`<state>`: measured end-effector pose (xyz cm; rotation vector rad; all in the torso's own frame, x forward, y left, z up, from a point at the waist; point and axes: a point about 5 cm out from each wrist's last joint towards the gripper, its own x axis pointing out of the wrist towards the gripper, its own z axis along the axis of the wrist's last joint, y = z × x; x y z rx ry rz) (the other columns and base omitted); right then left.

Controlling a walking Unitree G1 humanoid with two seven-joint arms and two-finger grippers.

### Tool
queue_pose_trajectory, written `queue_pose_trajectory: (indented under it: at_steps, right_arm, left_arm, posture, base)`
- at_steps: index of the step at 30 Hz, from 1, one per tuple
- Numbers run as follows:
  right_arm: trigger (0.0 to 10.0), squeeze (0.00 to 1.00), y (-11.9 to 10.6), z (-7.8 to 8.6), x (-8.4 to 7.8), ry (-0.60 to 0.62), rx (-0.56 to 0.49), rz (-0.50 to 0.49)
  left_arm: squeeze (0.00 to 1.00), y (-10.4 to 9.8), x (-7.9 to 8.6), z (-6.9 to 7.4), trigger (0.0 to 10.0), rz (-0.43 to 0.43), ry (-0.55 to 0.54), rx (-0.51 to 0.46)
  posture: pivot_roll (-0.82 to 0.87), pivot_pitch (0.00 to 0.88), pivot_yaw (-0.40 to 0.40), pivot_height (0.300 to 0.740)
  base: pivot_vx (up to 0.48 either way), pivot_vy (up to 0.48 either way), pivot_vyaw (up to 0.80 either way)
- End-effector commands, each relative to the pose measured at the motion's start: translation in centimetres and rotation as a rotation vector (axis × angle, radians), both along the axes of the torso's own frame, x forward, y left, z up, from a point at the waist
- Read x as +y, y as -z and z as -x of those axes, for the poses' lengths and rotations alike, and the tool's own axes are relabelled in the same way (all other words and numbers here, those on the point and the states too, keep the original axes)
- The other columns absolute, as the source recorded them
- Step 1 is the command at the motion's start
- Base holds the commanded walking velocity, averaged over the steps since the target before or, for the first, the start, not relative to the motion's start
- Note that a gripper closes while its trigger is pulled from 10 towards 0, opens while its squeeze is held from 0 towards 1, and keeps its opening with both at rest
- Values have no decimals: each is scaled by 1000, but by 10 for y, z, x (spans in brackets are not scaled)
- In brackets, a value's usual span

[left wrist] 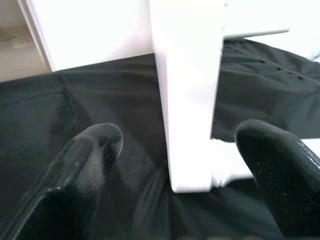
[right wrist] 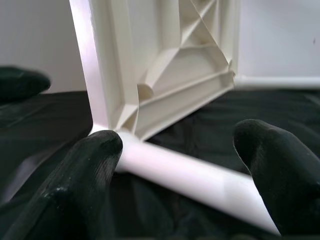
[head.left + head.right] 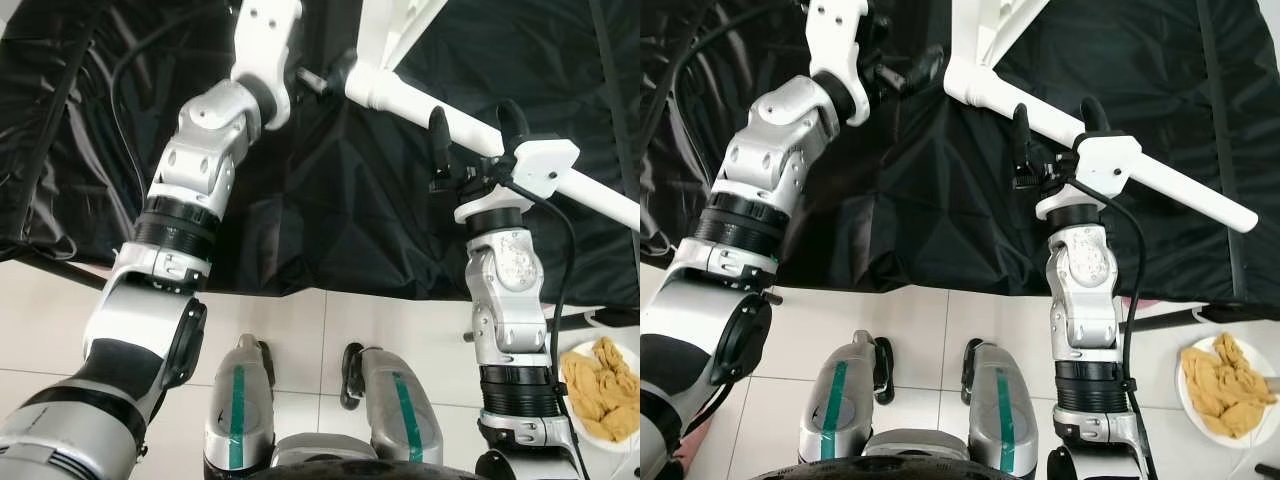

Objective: Building children table

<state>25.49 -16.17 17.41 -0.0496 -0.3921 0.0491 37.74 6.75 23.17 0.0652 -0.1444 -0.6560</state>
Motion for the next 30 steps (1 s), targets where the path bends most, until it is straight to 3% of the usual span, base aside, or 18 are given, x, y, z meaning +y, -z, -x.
queue_pose_trajectory:
  at_steps: [1, 13, 30]
  right_arm:
    - [10000, 0, 0, 4, 2, 4, 7, -5]
    - [10000, 0, -2, 16, -3, 69, 19, -20]
    - [10000, 0, -2, 25, -7, 138, 44, -39]
  left_arm:
    - [0, 1, -7, -2, 10000, -8, 34, 4]
    - [0, -12, -24, -16, 10000, -1, 42, 14]
    - [0, -44, -24, -33, 10000, 85, -125, 2]
  posture:
    - [-86, 200, 78, 740]
    - [-132, 244, 116, 740]
    - [-148, 264, 140, 740]
  base:
    - [0, 0, 0]
    - [0, 0, 0]
    - [0, 0, 0]
